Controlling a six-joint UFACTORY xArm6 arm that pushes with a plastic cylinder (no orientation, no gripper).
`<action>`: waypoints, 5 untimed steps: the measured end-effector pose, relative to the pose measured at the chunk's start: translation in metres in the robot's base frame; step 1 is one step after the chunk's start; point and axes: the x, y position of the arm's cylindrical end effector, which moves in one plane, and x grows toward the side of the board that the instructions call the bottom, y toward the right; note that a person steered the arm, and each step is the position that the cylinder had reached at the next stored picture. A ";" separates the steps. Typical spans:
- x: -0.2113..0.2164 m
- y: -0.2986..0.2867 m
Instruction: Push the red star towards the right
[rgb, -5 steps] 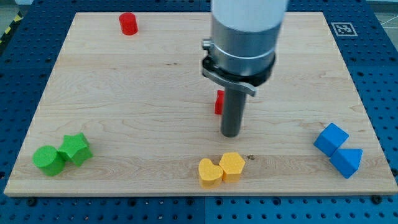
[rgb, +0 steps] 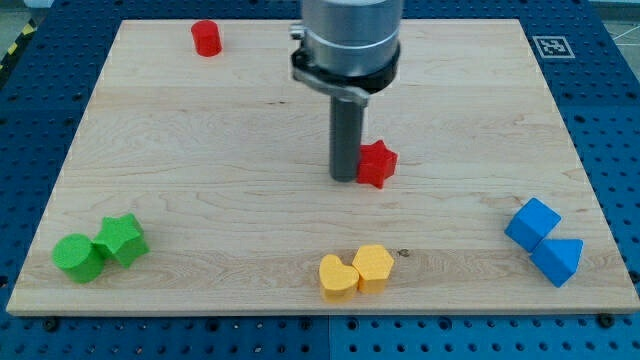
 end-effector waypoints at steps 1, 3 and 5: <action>0.000 0.000; 0.000 0.036; 0.000 0.052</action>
